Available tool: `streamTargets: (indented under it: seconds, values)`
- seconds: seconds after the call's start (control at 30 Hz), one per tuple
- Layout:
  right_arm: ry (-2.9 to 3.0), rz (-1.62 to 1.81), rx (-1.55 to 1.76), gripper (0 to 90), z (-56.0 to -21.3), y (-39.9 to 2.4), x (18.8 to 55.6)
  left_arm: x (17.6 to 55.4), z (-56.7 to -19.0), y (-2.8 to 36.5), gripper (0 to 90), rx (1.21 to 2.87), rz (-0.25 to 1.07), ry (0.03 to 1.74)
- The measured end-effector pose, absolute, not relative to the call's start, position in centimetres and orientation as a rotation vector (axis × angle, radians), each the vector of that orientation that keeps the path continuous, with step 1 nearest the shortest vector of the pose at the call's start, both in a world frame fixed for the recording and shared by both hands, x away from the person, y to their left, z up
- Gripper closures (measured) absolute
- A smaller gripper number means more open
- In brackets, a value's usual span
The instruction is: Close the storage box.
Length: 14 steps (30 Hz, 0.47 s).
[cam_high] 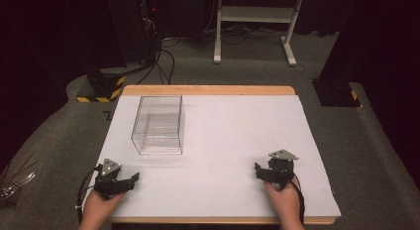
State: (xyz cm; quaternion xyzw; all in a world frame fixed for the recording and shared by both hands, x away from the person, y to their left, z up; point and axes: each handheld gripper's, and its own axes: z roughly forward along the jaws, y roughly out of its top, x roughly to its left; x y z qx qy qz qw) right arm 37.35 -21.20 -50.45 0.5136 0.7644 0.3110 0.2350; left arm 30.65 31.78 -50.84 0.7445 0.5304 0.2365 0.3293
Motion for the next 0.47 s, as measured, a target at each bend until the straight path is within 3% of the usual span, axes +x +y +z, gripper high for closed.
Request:
streamTargets:
  seconds: [0.47]
  values:
    - [2.097,0.859,1.416,16.6,-50.45,-21.21,37.37,30.71,-50.85,31.80,19.9,1.954,0.608,1.379]
